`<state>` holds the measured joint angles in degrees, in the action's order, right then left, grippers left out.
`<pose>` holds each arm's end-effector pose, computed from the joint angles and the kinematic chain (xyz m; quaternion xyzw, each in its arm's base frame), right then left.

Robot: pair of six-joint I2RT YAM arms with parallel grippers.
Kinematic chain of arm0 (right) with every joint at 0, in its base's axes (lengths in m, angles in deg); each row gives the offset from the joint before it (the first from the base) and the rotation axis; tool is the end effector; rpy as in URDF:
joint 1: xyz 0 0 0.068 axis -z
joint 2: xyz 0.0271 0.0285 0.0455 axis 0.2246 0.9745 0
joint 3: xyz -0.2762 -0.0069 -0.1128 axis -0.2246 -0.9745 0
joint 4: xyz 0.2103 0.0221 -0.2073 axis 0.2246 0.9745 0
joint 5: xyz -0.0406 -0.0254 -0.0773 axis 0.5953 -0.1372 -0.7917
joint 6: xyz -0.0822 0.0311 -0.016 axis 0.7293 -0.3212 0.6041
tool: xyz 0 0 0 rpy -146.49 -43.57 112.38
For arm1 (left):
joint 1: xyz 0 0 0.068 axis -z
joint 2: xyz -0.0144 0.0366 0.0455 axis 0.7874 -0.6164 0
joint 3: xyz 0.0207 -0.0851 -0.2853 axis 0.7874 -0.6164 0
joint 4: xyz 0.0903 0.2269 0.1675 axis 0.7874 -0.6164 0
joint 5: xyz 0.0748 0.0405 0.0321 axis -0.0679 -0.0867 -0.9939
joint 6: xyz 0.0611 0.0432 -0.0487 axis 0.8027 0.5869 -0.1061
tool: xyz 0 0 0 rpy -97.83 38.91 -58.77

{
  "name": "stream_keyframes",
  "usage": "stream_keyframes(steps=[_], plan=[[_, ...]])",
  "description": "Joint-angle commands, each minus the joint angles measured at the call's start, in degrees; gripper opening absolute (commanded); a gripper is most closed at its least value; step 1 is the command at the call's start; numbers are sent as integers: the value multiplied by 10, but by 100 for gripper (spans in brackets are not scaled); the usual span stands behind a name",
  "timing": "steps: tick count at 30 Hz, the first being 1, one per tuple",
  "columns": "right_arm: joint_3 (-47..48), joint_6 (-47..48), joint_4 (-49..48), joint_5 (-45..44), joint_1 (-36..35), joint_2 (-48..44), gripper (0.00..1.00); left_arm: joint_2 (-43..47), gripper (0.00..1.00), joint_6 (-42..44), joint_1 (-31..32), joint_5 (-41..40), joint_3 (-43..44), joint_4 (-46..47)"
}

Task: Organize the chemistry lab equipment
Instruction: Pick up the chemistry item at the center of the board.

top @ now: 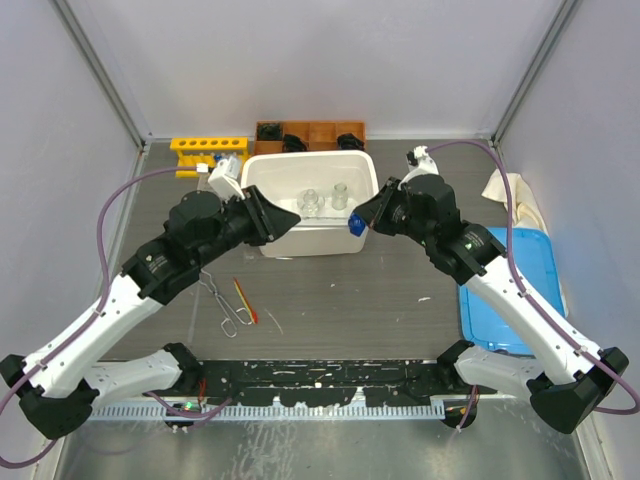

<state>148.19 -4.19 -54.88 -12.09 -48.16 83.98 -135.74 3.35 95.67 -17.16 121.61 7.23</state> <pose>0.2435 0.1656 0.3970 0.0584 0.8328 0.3186 0.4488 0.2018 -0.1902 0.4258 -0.0219 0.7835 -0.4300 0.4481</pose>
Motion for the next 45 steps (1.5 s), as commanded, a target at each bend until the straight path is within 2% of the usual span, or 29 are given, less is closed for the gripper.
stream_keyframes(steps=[1,5,9,17,24,31,41,45], plan=[[11,12,-33,6,0,-8,12,-9,10,18,-13,-19,35,2],[12,17,-33,7,1,-9,21,-18,2,22,-25,-16,45,-4],[11,21,-34,0,1,-13,30,-28,0,30,-43,-15,64,-19],[13,35,-35,-19,1,-12,32,-79,0,58,-76,-7,129,-59],[18,54,-26,-42,1,-6,32,-224,0,107,-101,-11,320,-208],[37,88,-15,-78,1,4,32,-350,0,116,-142,0,496,-317],[49,130,-9,-126,2,29,32,-504,0,134,-190,-37,720,-472],[58,142,-9,-132,4,46,32,-551,0,137,-198,-54,781,-519]])
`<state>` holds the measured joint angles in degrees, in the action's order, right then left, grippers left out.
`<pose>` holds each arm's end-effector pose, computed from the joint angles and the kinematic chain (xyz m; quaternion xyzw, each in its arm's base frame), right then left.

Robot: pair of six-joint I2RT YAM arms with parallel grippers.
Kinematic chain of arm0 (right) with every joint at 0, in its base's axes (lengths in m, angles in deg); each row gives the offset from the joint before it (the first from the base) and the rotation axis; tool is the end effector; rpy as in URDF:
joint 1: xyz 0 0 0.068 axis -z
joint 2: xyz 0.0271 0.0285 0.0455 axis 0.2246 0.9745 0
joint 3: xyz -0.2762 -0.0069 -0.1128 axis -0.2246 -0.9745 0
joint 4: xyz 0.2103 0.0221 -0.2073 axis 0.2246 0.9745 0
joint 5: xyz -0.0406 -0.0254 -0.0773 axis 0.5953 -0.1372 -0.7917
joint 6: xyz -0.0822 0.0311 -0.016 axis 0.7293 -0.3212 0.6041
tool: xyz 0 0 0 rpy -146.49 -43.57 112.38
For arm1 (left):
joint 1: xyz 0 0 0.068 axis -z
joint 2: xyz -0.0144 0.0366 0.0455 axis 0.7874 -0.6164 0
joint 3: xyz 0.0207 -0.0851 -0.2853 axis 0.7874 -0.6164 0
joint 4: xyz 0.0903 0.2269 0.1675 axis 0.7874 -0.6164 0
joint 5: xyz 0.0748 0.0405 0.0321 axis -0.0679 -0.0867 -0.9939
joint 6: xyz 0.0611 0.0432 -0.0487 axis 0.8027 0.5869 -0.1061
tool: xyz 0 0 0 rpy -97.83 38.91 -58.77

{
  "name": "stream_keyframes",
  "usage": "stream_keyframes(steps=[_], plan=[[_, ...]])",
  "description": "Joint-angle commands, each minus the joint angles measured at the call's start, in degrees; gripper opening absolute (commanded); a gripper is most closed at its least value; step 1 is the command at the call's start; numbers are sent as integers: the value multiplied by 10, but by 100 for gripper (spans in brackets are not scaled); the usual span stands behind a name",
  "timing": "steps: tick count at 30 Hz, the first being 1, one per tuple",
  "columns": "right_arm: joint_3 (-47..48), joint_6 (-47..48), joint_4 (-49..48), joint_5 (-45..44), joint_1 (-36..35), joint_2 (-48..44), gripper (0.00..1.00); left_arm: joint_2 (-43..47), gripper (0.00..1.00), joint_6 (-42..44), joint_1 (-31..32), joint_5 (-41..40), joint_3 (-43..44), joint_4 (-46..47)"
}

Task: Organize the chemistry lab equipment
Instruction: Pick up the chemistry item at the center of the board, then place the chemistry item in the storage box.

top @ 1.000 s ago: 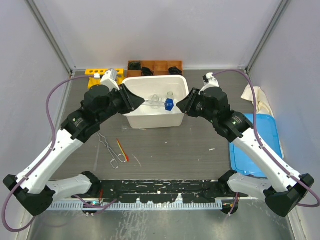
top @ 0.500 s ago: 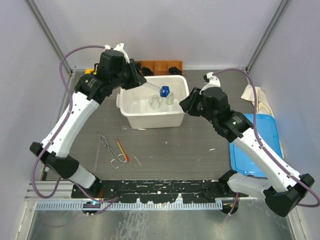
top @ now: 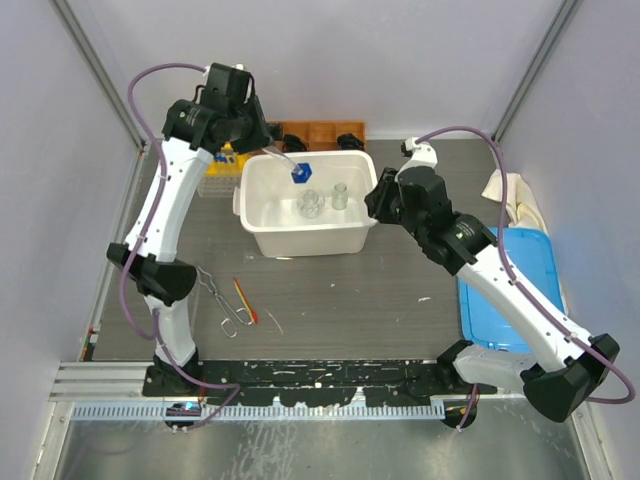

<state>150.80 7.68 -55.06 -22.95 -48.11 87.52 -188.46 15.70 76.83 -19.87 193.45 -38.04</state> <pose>0.2640 0.1616 0.3999 0.0236 0.8345 0.1980 0.5136 0.4134 -0.1853 0.4777 -0.0827 0.8997 -0.1793 0.3892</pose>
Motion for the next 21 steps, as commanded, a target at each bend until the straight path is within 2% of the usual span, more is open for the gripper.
stream_keyframes(steps=[1,11,15,21], plan=[[35,29,-8,-26,3,15,32,-32,0,15,-10,-31,73,-74],[51,48,-28,-1,20,65,32,-43,0,38,-11,-96,29,-72],[57,52,-38,13,28,85,32,-45,0,53,-11,-119,12,-38],[64,61,-45,42,44,105,33,-75,0,68,-11,-129,24,-27]])
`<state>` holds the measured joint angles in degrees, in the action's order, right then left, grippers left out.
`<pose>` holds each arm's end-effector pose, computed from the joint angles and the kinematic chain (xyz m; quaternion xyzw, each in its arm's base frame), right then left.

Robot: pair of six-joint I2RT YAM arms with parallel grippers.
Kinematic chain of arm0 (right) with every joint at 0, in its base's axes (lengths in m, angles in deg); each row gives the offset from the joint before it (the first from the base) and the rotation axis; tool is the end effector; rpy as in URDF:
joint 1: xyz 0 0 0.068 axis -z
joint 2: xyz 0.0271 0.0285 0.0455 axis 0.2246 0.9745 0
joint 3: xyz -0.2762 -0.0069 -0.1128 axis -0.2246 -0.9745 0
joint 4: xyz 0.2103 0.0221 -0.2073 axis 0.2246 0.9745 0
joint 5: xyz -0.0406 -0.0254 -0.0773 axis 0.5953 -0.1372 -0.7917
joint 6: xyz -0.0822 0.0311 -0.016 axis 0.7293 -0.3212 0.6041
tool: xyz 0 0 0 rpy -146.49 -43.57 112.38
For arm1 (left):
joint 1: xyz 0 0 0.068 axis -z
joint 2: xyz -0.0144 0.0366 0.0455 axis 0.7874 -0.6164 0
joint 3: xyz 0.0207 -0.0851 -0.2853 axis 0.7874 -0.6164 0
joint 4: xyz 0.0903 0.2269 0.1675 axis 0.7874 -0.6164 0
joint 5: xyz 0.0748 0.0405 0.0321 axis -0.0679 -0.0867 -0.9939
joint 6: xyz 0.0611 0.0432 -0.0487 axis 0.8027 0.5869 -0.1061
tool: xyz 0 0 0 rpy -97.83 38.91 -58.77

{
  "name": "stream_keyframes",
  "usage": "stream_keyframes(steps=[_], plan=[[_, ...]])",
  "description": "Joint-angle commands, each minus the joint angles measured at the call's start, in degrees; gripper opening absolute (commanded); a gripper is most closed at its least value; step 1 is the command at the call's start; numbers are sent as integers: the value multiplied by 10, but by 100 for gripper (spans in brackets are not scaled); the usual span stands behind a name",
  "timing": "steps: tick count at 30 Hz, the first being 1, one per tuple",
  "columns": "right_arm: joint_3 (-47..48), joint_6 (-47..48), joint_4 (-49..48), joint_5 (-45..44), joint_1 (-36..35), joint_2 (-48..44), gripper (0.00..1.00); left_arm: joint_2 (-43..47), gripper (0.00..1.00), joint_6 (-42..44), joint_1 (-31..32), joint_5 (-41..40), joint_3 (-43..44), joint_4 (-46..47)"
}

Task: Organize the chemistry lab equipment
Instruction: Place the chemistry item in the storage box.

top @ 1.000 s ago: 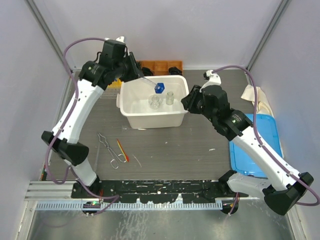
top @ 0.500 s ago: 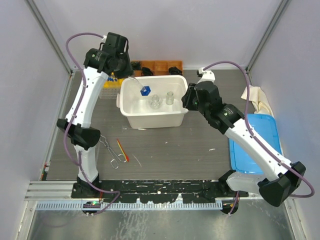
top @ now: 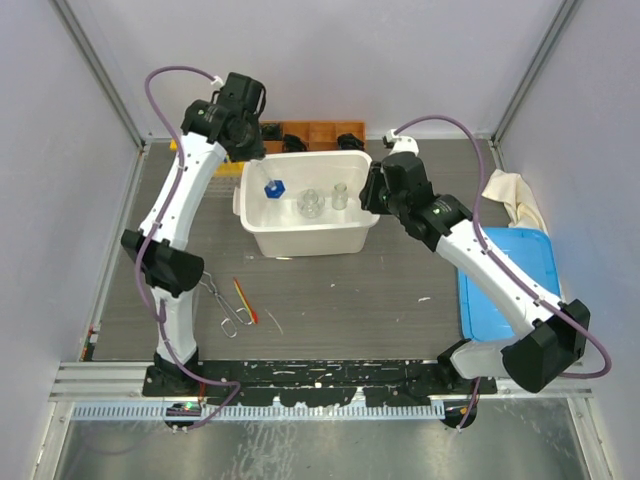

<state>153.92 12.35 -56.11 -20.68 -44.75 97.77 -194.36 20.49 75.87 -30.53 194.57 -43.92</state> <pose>0.3143 0.1750 0.3683 -0.0033 0.8632 0.1530 0.4812 0.4414 -0.1735 0.4291 -0.0823 0.9293 -0.0412 0.3576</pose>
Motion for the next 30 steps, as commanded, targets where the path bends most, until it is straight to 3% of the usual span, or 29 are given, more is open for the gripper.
stream_keyframes(steps=[1,8,30], plan=[[35,15,-36,21,14,5,32,-20,0,22,-1,-20,11,35],[47,27,-41,21,27,21,33,-52,0,20,1,9,3,49],[67,33,-46,22,41,61,32,-120,0,63,37,-39,1,64]])
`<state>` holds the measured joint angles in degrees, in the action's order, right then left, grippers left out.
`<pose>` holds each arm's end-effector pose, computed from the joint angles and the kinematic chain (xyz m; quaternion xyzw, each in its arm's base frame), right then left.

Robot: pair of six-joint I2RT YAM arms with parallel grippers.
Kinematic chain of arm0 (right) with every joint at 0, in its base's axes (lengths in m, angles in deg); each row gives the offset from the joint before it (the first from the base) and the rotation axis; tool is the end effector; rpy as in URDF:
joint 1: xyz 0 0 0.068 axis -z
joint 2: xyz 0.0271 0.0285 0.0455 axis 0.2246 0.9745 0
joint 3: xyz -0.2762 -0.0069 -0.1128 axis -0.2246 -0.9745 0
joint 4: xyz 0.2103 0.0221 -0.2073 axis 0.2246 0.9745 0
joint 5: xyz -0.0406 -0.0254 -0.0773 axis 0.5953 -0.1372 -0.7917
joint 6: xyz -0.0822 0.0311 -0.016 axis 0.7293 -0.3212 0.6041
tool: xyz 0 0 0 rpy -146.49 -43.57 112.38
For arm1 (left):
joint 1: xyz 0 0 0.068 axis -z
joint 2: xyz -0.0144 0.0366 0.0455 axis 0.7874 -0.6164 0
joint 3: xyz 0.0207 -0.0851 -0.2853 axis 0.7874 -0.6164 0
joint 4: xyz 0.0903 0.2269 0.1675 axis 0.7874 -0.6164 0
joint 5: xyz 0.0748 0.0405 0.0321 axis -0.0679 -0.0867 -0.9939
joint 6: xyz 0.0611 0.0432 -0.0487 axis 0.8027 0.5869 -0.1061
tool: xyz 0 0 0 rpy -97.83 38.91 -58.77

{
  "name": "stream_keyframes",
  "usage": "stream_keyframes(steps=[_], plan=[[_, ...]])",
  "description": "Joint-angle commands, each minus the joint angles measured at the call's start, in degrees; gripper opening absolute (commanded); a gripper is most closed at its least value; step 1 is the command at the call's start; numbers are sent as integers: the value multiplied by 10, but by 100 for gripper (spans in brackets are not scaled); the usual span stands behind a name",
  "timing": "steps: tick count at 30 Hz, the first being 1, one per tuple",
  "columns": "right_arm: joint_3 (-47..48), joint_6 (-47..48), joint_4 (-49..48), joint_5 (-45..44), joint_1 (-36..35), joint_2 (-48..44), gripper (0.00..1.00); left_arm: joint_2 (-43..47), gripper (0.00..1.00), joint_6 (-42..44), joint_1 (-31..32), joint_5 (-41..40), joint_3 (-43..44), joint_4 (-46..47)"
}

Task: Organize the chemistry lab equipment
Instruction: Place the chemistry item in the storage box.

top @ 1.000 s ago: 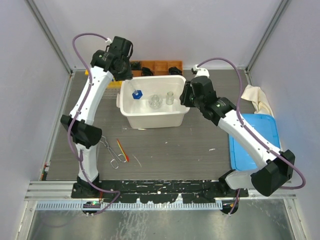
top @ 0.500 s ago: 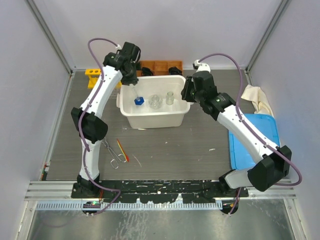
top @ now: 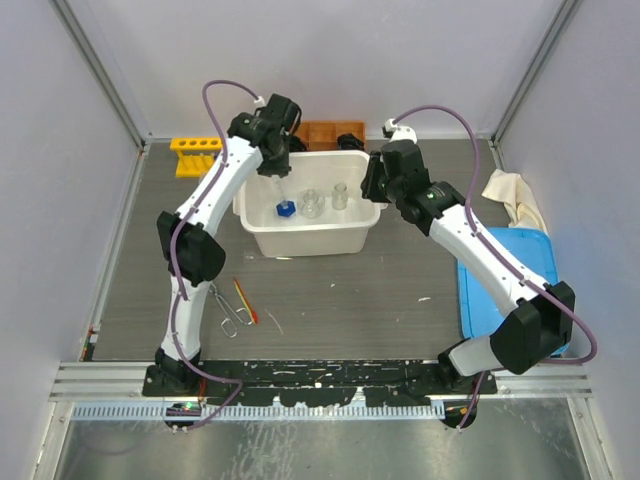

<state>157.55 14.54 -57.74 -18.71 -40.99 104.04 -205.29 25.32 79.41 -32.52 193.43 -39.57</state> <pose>0.3523 0.1715 0.3592 -0.0009 0.8684 0.1380 0.4762 0.4851 -0.2262 0.3371 -0.0102 0.9511 0.0079 0.3085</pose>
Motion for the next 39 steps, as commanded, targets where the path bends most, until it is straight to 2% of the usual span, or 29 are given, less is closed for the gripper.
stream_keyframes(steps=[1,3,6,23,26,30,39], plan=[[31,11,-30,3,3,-1,33,-13,0,15,1,-20,13,19],[32,12,-30,3,4,-1,33,-17,1,16,1,-22,12,17],[32,12,-28,3,6,-1,33,-22,9,16,1,-25,12,16],[29,11,-27,5,8,-3,33,-39,16,12,1,-12,8,15],[28,12,-27,8,9,-4,33,-36,27,12,2,-13,3,17],[26,11,-28,11,8,-3,33,-32,36,12,1,-14,3,20],[23,11,-28,16,8,-6,33,-14,40,10,1,-3,-4,27]])
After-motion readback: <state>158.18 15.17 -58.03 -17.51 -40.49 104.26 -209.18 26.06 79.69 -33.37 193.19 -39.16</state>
